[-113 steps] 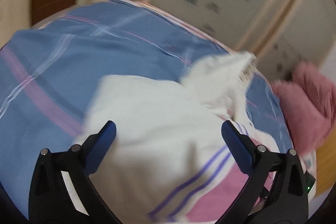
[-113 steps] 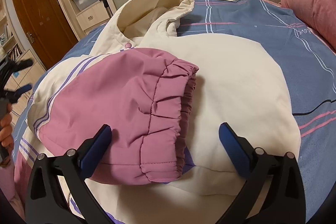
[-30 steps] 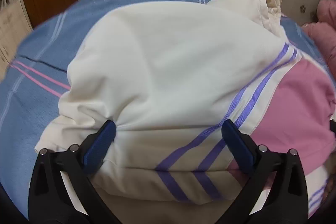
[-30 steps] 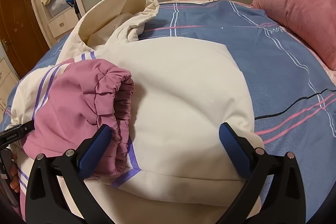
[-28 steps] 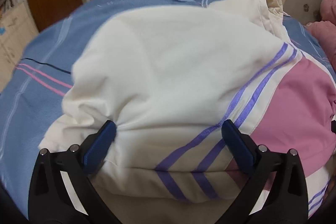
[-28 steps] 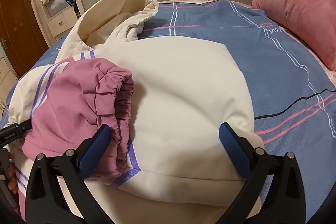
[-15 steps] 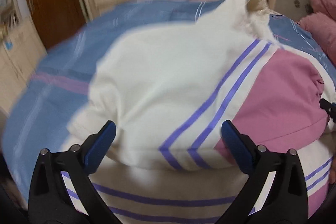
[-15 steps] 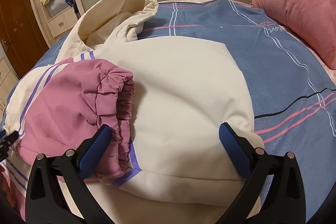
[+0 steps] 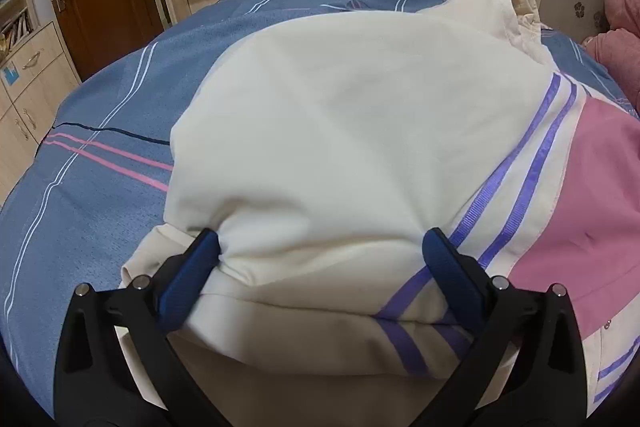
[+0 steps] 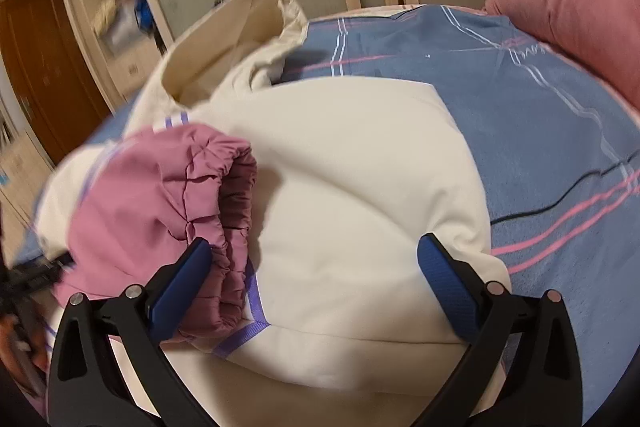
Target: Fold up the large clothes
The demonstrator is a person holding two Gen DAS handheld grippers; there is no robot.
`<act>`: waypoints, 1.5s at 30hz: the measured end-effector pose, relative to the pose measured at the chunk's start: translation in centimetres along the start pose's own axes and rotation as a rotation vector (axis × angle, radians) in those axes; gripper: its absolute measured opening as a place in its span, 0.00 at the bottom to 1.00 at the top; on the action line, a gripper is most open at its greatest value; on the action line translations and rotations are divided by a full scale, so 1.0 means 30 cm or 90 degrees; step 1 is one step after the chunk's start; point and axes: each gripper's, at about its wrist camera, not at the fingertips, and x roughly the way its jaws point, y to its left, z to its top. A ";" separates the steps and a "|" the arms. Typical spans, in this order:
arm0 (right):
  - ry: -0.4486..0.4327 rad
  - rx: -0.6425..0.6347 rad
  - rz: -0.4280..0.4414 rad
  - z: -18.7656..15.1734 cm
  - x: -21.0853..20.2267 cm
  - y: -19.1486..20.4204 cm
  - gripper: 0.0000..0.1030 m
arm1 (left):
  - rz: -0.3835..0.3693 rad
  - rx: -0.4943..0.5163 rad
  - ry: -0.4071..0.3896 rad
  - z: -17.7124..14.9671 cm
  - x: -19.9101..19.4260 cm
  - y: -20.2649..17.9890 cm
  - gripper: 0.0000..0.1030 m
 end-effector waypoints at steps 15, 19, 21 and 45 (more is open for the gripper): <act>-0.017 -0.066 -0.064 0.169 -0.155 0.358 0.99 | -0.032 -0.004 -0.021 0.000 -0.024 0.010 0.98; 0.126 -0.088 -0.129 0.094 0.116 0.406 0.99 | -0.023 -0.002 -0.019 0.004 -0.018 0.002 0.98; 0.145 -0.046 -0.129 0.037 0.236 0.334 0.99 | -0.026 0.000 -0.019 0.008 -0.015 -0.002 0.98; 0.060 -0.050 -0.117 0.006 0.210 0.327 0.99 | -0.097 0.095 0.014 -0.014 -0.069 -0.121 0.98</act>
